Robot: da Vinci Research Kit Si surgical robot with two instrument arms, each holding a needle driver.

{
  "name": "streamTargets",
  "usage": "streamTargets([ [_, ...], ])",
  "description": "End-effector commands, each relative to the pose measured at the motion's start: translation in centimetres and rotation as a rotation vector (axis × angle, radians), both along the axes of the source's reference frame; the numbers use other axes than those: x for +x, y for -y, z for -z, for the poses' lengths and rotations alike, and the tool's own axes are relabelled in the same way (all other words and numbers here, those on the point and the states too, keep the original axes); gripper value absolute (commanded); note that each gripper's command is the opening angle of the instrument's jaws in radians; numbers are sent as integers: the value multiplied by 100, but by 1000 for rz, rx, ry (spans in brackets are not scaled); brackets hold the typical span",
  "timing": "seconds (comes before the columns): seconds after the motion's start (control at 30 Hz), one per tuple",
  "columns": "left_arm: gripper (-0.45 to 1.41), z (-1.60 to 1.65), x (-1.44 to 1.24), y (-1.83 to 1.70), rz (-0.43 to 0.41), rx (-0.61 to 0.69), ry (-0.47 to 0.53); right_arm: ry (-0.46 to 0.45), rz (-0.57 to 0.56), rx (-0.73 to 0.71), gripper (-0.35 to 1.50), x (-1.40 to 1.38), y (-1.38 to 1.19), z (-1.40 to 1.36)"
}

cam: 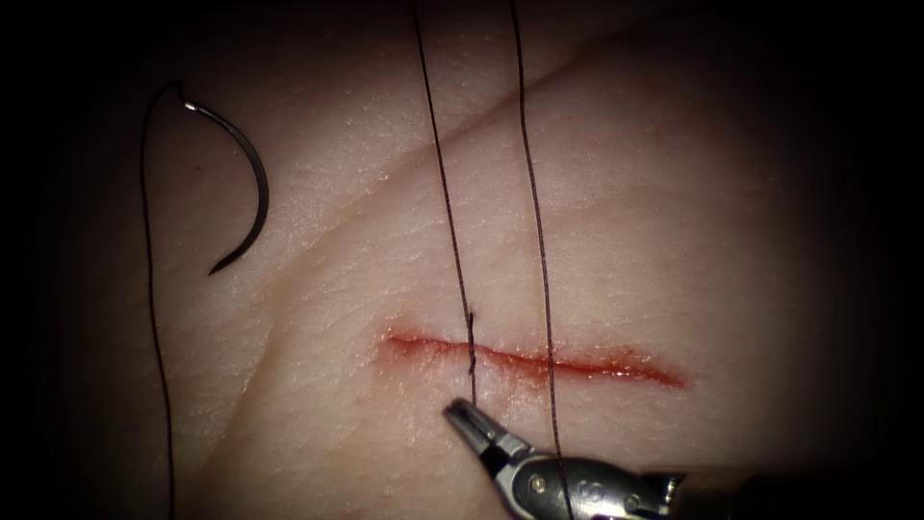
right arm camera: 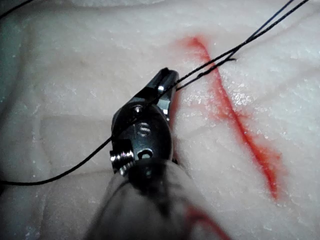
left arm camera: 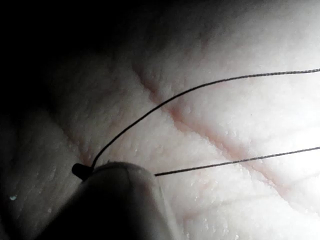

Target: Wound Closure

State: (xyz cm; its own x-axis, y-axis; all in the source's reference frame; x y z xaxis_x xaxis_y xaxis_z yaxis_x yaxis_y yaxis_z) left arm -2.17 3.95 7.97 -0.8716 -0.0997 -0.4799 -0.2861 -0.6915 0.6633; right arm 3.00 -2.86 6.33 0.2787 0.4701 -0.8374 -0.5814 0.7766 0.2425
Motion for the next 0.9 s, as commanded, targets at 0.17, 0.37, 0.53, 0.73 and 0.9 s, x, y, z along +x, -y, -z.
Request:
streamTargets([
  [0.17, -45, -3, -8, 2, 9, -3, 6, -4, 4, 8, -35, 4, 1, -3],
  [0.37, -45, -4, -8, -1, 14, 1, 10, -5, 6, 7, -35, 4, 2, -3],
  [0.53, -45, -2, -13, 7, 9, 23, 14, -4, 5, 6, -35, 4, 2, -4],
  [0.73, -45, 12, -27, 36, -29, 83, 69, -17, 16, 6, -35, 4, 0, -6],
  [0.9, -45, 33, -43, 60, -66, 127, 119, -54, 43, 5, 29, 5, -2, -4],
])
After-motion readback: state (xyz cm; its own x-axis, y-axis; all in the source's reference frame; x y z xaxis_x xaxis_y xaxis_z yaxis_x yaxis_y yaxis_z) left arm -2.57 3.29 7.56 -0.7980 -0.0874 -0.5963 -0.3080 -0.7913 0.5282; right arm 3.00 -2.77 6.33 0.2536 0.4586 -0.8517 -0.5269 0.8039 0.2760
